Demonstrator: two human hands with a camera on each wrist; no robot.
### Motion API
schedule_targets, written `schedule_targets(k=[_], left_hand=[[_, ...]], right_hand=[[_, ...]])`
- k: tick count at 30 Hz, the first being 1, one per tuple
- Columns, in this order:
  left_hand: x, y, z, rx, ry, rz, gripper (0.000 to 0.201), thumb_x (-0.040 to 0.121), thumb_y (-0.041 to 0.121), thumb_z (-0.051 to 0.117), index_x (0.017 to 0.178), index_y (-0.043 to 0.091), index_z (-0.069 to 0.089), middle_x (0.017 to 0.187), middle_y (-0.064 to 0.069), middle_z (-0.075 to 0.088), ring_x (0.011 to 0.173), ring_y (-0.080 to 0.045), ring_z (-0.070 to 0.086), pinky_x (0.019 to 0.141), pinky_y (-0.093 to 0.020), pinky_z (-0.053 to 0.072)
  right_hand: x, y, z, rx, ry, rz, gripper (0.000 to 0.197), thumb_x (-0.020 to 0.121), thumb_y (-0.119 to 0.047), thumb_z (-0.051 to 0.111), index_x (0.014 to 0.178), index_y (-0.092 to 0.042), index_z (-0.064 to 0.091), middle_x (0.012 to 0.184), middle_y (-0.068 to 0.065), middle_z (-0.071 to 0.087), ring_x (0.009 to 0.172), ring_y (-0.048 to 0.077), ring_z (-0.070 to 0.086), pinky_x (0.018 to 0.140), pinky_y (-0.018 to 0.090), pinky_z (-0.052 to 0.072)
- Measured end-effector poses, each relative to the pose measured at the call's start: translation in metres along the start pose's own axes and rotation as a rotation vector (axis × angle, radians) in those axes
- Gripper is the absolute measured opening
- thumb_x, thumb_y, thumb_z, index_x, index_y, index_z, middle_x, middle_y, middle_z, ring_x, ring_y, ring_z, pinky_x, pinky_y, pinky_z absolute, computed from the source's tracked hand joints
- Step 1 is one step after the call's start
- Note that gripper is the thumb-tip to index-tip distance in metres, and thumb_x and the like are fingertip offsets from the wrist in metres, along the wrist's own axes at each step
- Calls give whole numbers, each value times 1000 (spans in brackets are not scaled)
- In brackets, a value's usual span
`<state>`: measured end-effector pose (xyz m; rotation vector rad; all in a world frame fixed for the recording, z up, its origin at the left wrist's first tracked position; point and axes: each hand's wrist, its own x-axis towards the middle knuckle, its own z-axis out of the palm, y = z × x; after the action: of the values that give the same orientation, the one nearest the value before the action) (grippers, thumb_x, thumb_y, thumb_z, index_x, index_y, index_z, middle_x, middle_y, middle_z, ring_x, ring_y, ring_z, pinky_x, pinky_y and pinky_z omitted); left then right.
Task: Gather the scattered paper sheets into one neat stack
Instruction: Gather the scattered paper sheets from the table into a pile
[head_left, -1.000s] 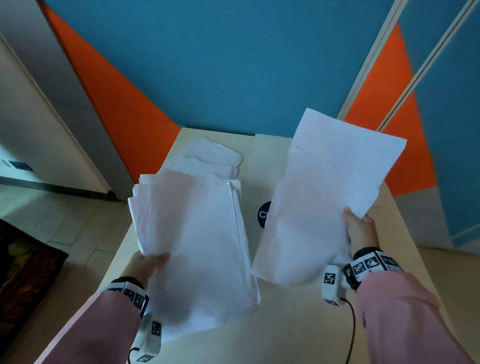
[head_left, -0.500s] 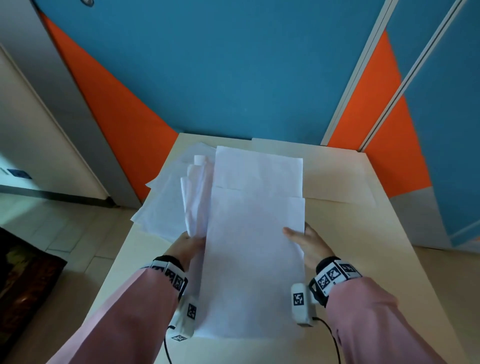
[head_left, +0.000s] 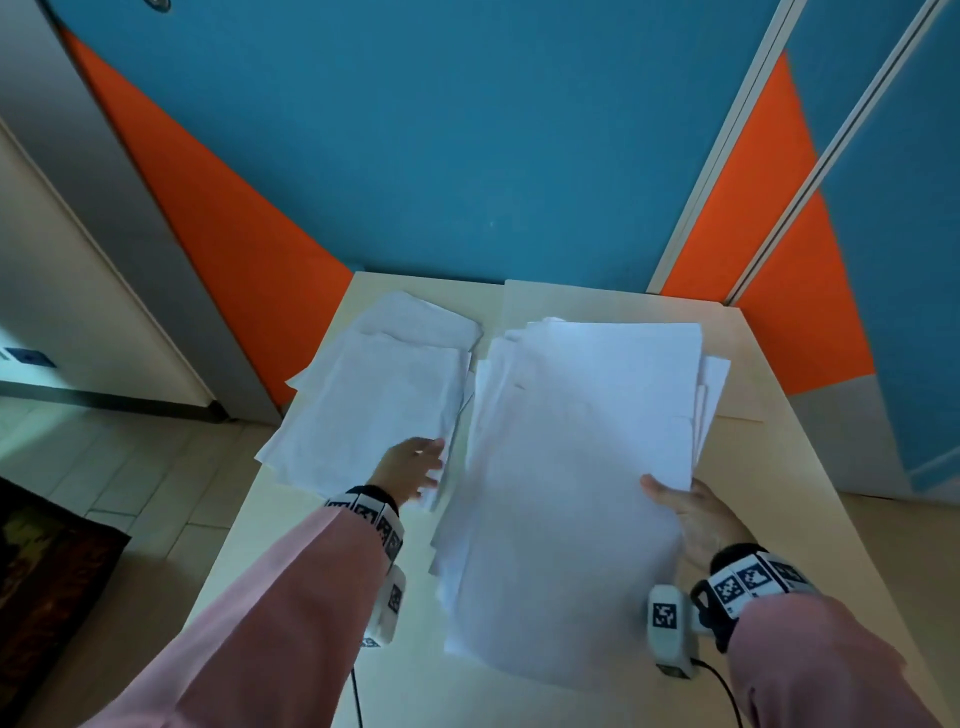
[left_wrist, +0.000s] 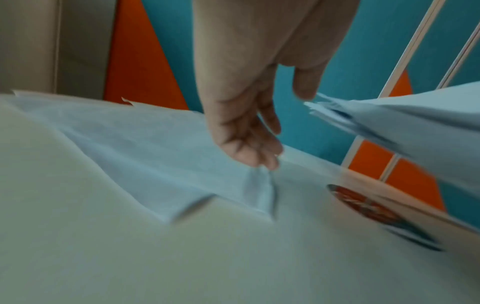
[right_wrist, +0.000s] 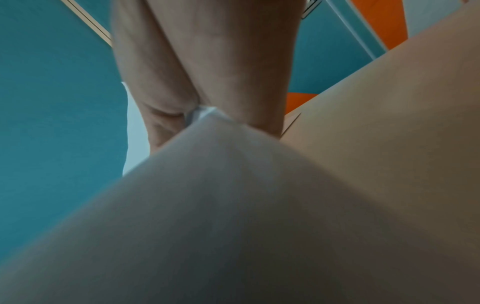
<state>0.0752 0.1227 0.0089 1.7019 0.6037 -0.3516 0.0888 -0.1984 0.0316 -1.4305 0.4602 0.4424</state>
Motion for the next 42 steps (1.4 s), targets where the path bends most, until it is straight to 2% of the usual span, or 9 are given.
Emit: schedule_targets(k=[3,11,14,20,26,28,32,36,42], left_hand=[[23,-4,-26,399,259,35,36,92,23,52,124,7,57,128,-16,56,111,-32,56,89,-36,48],[38,-25,-36,1005,325,-12,33,97,24,37,122,22,58,126,-5,55,119,-25,49,97,-37,35],[38,-27,-45,923,444,-91,28,91,32,53,113,21,66,125,-10,48,119,-29,43,99,-40,37],[39,-25,-66,625,498,-405,100,60,46,81,134,0,32,130,-19,44,119,-34,49,98,-43,45],[37,-30,-74,635,383,-296,48,73,28,74,112,5,57,107,-13,64,104,-30,61,82,-32,49],[33,-32,-73,615,373,-238,36,79,21,68,109,4,60,111,-15,65,103,-31,61,79,-31,47],[22,-32,-78,460,356,-97,36,83,14,62,118,7,63,118,-17,65,97,-29,59,84,-33,46],[8,-12,-96,411,423,48,34,86,13,61,118,4,63,120,-19,63,111,-35,57,84,-32,41],[-9,14,-98,-106,446,129,23,87,4,58,109,5,63,100,-13,64,93,-30,60,81,-36,47]], right_hand=[[24,13,-20,-25,77,-14,128,24,-57,90,134,-9,44,128,12,59,113,34,59,104,52,42],[25,-3,-11,20,36,-43,115,33,-41,91,132,-3,45,126,18,60,111,35,60,100,51,44],[36,3,-13,-10,50,-69,127,20,-51,93,129,-4,48,123,17,63,109,34,62,100,52,44],[38,1,-7,-93,32,-52,125,14,-61,88,122,-6,56,116,14,67,106,33,65,101,52,44],[28,-8,11,-63,35,7,43,85,-19,64,122,0,53,113,18,65,95,29,63,74,35,50],[26,-10,11,-59,39,8,43,85,-18,65,122,-1,52,110,16,64,93,27,62,76,35,50],[29,-6,6,-104,80,-31,107,39,-49,88,127,-2,48,123,15,60,112,30,57,100,44,43],[28,-10,0,-121,130,-17,46,86,-15,64,125,1,46,126,15,56,99,28,57,89,36,41],[25,-14,-3,-119,220,-15,64,80,-19,71,133,1,42,130,19,55,117,34,54,89,38,44]])
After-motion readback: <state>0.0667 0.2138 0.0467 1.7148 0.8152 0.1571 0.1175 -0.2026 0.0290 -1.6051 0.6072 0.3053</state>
